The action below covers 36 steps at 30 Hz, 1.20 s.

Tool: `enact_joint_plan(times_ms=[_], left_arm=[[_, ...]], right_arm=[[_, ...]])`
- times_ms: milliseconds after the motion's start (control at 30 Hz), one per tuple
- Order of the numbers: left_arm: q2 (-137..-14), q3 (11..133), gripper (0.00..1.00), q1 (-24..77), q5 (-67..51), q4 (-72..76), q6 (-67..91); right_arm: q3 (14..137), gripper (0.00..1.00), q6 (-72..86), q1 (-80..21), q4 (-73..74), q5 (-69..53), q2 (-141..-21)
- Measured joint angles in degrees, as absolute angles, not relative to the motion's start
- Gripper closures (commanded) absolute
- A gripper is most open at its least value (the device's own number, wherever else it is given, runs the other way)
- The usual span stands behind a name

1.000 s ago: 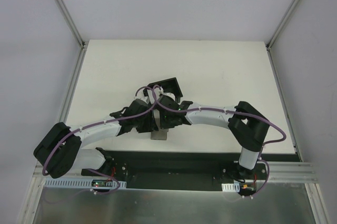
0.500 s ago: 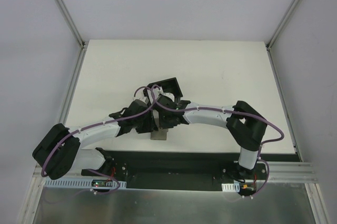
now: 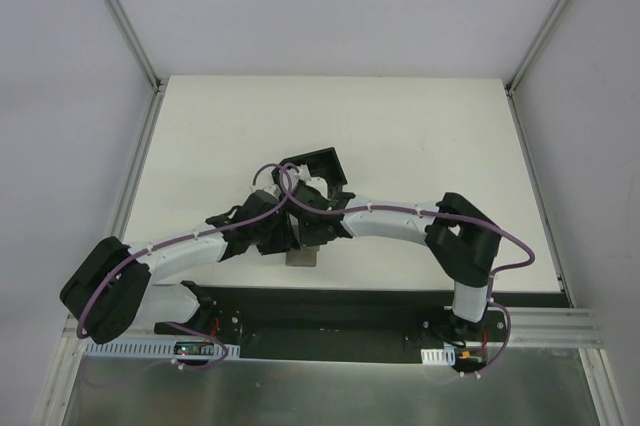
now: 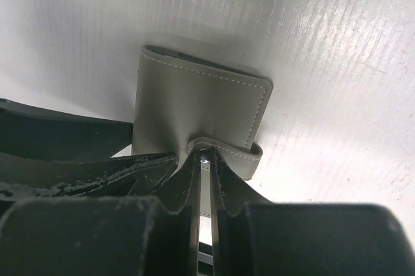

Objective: Put the credit cards into the card holder
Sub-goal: Close the card holder at the center of the board.

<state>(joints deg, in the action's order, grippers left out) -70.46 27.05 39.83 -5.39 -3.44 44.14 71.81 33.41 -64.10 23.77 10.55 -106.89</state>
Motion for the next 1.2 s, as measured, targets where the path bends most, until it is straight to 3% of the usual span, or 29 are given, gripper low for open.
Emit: enact_joint_plan(times_ms=[367,1200], left_arm=[[-69.6,26.5,0.58,39.8,-5.3,-3.5,44.4],[-69.2,26.5,0.58,39.8,-5.3,-3.9,44.2]], right_arm=[[72.8,0.97,33.2,-64.7,24.8,11.6,-107.8],[71.9,0.91,31.7,-64.7,23.6,11.3,-107.3]])
